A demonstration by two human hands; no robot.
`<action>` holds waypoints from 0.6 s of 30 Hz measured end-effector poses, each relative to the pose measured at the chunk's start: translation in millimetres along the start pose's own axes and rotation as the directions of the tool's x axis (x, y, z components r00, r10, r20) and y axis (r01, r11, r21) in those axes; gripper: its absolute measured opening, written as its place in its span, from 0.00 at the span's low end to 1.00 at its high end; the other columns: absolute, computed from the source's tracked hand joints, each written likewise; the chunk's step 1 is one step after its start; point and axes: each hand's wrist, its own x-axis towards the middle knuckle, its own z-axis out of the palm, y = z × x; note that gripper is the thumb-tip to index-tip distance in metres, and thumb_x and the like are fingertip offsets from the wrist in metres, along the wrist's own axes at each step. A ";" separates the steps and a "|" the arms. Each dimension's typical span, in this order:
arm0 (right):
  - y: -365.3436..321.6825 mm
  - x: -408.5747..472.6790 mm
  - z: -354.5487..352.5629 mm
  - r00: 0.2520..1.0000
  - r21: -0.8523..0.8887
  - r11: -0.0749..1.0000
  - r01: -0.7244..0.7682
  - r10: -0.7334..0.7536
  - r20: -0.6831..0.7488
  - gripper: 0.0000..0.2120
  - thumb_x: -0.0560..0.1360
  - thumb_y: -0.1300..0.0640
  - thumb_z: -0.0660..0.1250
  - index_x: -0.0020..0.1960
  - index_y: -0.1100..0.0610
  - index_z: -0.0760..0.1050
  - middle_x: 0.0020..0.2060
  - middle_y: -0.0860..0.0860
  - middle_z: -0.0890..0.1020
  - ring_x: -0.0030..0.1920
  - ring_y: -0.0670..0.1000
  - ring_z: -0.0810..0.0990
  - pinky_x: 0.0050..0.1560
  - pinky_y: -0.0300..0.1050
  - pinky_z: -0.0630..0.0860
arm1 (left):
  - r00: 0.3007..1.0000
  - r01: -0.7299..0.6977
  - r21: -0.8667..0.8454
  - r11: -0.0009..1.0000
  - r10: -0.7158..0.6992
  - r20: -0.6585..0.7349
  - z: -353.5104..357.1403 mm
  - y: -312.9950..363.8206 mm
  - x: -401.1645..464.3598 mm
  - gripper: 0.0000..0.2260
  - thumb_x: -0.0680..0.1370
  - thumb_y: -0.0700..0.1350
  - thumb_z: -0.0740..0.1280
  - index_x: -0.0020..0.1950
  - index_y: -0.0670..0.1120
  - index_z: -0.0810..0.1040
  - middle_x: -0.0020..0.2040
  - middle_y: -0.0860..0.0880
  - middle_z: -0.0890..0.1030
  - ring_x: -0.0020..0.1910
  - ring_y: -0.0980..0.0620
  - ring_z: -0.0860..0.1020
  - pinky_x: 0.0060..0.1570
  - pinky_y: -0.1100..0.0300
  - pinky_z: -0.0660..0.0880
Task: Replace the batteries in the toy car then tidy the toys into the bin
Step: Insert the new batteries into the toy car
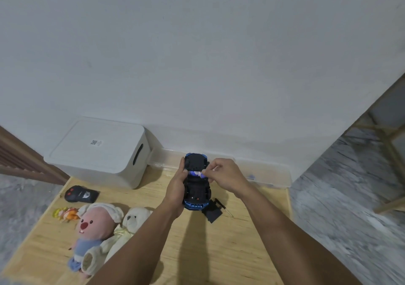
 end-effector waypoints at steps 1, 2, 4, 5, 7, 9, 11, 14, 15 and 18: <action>1.0 0.6 2.2 0.999 -0.010 0.999 0.037 -0.038 -0.019 0.05 0.72 0.52 0.73 0.40 0.53 0.81 0.31 0.44 0.81 0.36 0.46 0.79 0.41 0.43 0.75 | 1.000 0.003 -0.007 1.000 -0.003 -0.003 1.1 0.8 -0.9 0.19 0.84 0.44 0.50 0.70 0.61 0.69 0.54 0.48 0.85 0.52 0.46 0.83 0.49 0.50 0.79; 0.7 0.5 4.1 0.997 -0.033 0.997 0.067 -0.068 -0.027 0.05 0.72 0.52 0.72 0.39 0.52 0.82 0.28 0.41 0.79 0.33 0.44 0.76 0.38 0.41 0.73 | 1.000 0.008 -0.020 1.000 -0.008 0.001 1.4 0.8 -0.9 0.19 0.84 0.44 0.50 0.71 0.61 0.69 0.55 0.48 0.84 0.53 0.45 0.83 0.49 0.50 0.79; -1.2 1.3 7.9 0.995 -0.094 0.991 0.094 -0.095 -0.010 0.05 0.74 0.52 0.69 0.42 0.51 0.82 0.28 0.39 0.76 0.34 0.41 0.73 0.36 0.37 0.69 | 1.000 0.022 -0.040 0.999 -0.021 0.010 3.1 2.1 -2.3 0.20 0.84 0.44 0.51 0.71 0.62 0.69 0.55 0.47 0.84 0.52 0.44 0.83 0.47 0.50 0.80; -2.7 1.8 9.7 0.995 -0.115 0.988 0.099 -0.099 0.007 0.06 0.76 0.53 0.67 0.45 0.50 0.83 0.32 0.39 0.77 0.37 0.41 0.75 0.39 0.37 0.71 | 1.000 0.028 -0.045 0.999 -0.028 0.008 3.8 3.2 -3.2 0.20 0.83 0.44 0.51 0.71 0.62 0.68 0.54 0.46 0.85 0.51 0.44 0.83 0.46 0.50 0.80; -5.3 2.4 11.7 0.995 -0.147 0.985 0.095 -0.092 0.024 0.08 0.77 0.53 0.64 0.49 0.50 0.83 0.41 0.42 0.80 0.46 0.44 0.78 0.47 0.40 0.73 | 0.999 0.035 -0.043 0.998 -0.035 0.003 3.5 3.6 -2.5 0.21 0.84 0.43 0.51 0.72 0.62 0.67 0.55 0.46 0.84 0.52 0.43 0.83 0.48 0.49 0.80; -5.5 2.5 12.0 0.995 -0.181 0.979 0.096 -0.095 0.014 0.08 0.77 0.54 0.64 0.51 0.50 0.82 0.41 0.42 0.80 0.47 0.45 0.78 0.47 0.41 0.74 | 1.000 0.029 -0.015 0.999 -0.029 -0.007 3.2 4.5 -2.8 0.21 0.84 0.43 0.51 0.74 0.62 0.65 0.57 0.46 0.83 0.54 0.43 0.82 0.50 0.48 0.79; -3.5 2.9 12.0 0.995 -0.187 0.978 0.090 -0.098 -0.031 0.04 0.74 0.55 0.68 0.49 0.50 0.79 0.38 0.43 0.79 0.43 0.47 0.79 0.44 0.42 0.76 | 1.000 0.016 0.011 1.000 -0.016 -0.002 2.5 4.7 -3.1 0.21 0.84 0.43 0.50 0.74 0.62 0.65 0.56 0.47 0.83 0.53 0.45 0.83 0.49 0.49 0.80; -1.3 3.6 13.0 0.989 -0.165 0.984 0.065 -0.085 -0.119 0.06 0.69 0.52 0.75 0.43 0.49 0.78 0.36 0.44 0.81 0.41 0.47 0.81 0.45 0.45 0.79 | 1.000 -0.004 0.036 0.999 0.004 0.014 1.7 4.7 -3.2 0.21 0.84 0.43 0.50 0.72 0.62 0.66 0.55 0.48 0.84 0.51 0.45 0.83 0.47 0.50 0.80; -0.5 4.3 13.4 0.986 -0.168 0.984 0.062 -0.086 -0.140 0.07 0.68 0.51 0.76 0.42 0.49 0.79 0.37 0.44 0.82 0.41 0.46 0.81 0.44 0.44 0.79 | 1.000 -0.006 0.032 0.999 0.006 0.016 1.9 5.1 -3.5 0.21 0.84 0.43 0.50 0.72 0.62 0.66 0.55 0.47 0.84 0.51 0.45 0.83 0.46 0.51 0.80; 1.4 3.6 12.2 0.980 -0.166 0.984 0.066 -0.095 -0.172 0.08 0.66 0.50 0.78 0.43 0.50 0.83 0.37 0.45 0.83 0.40 0.45 0.80 0.42 0.41 0.77 | 1.000 -0.002 0.005 1.000 0.002 0.019 0.6 3.6 -2.1 0.20 0.84 0.44 0.50 0.72 0.61 0.67 0.54 0.47 0.84 0.50 0.45 0.83 0.46 0.50 0.80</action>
